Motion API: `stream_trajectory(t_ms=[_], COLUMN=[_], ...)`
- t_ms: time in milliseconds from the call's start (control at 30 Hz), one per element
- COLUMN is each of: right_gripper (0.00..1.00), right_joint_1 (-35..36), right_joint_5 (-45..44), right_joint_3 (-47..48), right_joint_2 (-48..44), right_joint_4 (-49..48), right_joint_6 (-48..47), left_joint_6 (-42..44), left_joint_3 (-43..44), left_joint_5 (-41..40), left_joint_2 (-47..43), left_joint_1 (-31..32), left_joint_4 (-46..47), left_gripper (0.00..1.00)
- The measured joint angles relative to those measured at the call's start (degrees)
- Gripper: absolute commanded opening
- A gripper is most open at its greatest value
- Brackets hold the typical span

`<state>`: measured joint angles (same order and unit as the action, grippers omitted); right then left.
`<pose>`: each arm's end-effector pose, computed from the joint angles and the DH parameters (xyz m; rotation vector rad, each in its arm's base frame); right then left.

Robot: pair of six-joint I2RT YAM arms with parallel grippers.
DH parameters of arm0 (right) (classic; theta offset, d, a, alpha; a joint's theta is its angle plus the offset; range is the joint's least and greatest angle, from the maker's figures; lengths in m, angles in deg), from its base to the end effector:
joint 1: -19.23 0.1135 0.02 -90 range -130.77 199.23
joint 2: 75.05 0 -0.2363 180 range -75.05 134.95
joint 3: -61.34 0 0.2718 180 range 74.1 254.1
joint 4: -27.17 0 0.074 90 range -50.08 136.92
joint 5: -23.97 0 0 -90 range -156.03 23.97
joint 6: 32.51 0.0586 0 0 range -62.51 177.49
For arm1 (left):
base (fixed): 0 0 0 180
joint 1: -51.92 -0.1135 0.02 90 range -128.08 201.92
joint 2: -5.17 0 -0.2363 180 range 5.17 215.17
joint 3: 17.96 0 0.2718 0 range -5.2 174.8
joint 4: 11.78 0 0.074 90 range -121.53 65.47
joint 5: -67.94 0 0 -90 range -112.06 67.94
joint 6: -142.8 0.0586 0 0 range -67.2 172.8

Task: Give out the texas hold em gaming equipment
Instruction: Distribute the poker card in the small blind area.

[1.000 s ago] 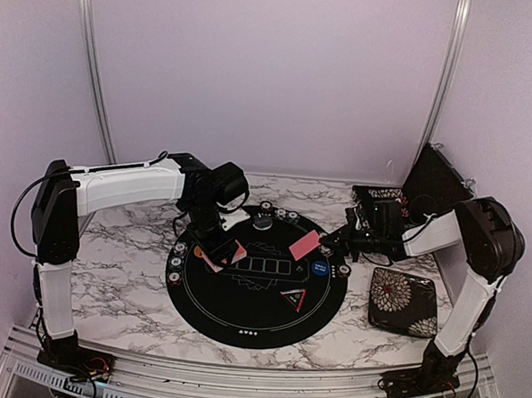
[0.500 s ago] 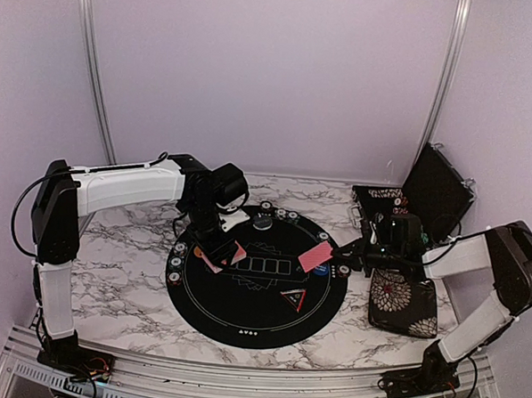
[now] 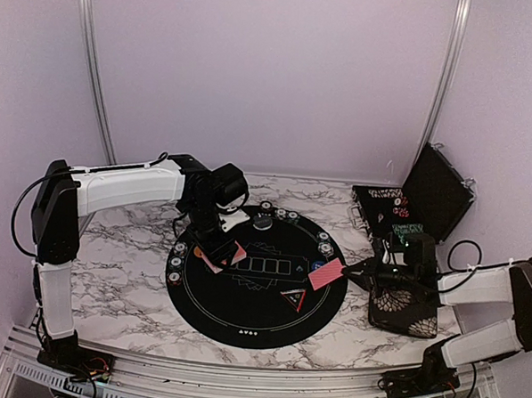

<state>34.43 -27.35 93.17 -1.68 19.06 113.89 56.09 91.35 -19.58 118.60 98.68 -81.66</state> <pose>0.2372 0.1024 0.0937 0.4083 2.3385 1.3983 0.2870 -0.3089 0.1834 1.2308 2.6157 -0.2086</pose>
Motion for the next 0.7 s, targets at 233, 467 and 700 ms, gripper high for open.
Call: stream_trajectory(t_ms=[233,467,700], right_gripper=[0.00,0.05,0.18], right_joint_1=[0.0,0.0,0.0], right_joint_5=[-1.0,-1.7,-2.0], right_joint_3=[-3.9,-5.2,-5.5], right_joint_2=[-3.4,-4.5,-4.5], right_joint_4=[0.6,0.9,3.3], right_joint_6=[2.0,2.6,1.4], left_joint_6=[0.0,0.0,0.0], left_joint_3=[0.0,0.0,-0.3], left_joint_5=[0.0,0.0,0.0], left_joint_2=[0.0,0.0,0.0], left_joint_1=[0.0,0.0,0.0], left_joint_4=[0.0,0.0,0.0], left_gripper=[0.45,0.45,0.45])
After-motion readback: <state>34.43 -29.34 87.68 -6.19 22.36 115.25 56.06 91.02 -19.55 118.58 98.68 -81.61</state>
